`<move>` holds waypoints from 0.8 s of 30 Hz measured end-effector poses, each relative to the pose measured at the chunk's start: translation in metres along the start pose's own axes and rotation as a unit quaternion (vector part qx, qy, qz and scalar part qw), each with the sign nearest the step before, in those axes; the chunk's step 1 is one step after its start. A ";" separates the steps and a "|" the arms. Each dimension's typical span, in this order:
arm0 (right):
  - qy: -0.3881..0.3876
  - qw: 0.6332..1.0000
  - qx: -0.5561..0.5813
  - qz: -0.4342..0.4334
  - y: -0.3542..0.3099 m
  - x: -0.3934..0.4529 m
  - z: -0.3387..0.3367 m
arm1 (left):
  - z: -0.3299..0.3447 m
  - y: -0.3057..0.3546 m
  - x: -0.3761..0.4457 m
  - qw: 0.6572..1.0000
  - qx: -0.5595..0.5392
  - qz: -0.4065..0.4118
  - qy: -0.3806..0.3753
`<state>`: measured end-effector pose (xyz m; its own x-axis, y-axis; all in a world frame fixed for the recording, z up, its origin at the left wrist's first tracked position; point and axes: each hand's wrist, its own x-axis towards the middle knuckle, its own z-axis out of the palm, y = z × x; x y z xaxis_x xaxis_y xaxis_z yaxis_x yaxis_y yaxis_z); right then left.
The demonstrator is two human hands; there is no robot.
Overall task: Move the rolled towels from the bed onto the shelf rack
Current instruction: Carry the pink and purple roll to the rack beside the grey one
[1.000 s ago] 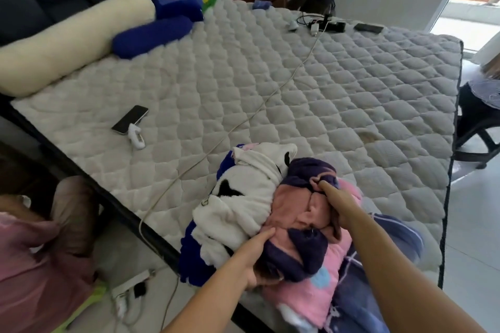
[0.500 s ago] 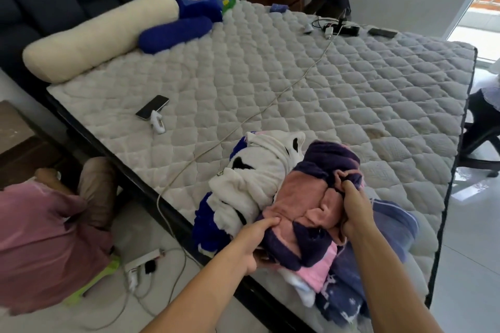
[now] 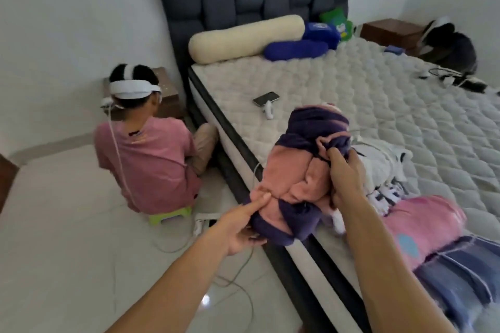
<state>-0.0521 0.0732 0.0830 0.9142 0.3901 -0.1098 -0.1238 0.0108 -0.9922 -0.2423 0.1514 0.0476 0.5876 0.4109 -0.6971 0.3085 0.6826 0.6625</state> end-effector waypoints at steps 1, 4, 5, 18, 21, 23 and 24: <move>-0.025 1.000 -0.009 -0.009 -0.001 -0.020 0.025 | -0.026 -0.004 -0.016 1.000 -0.016 0.012 0.022; -0.121 0.992 -0.004 -0.022 0.002 -0.078 0.105 | -0.104 -0.014 -0.068 0.992 -0.067 0.061 0.087; -0.153 0.988 -0.011 -0.031 0.005 -0.099 0.130 | -0.129 -0.021 -0.086 0.987 -0.089 0.072 0.110; -0.566 0.776 -0.108 -0.257 -0.024 -0.413 0.397 | -0.381 -0.107 -0.256 0.839 -0.381 0.254 0.294; -0.639 0.698 -0.081 -0.312 -0.029 -0.478 0.448 | -0.426 -0.117 -0.294 0.793 -0.419 0.281 0.341; -0.676 0.652 -0.063 -0.338 -0.029 -0.516 0.480 | -0.457 -0.123 -0.314 0.755 -0.447 0.299 0.374; -0.692 0.630 -0.053 -0.348 -0.029 -0.534 0.495 | -0.471 -0.125 -0.323 0.736 -0.461 0.308 0.389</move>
<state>-0.7281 0.3207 0.1989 -0.4880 0.7555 0.4371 0.2146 0.5893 -0.7789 -0.8236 0.2178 0.0606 -0.3132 0.7908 -0.5259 -0.6867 0.1939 0.7006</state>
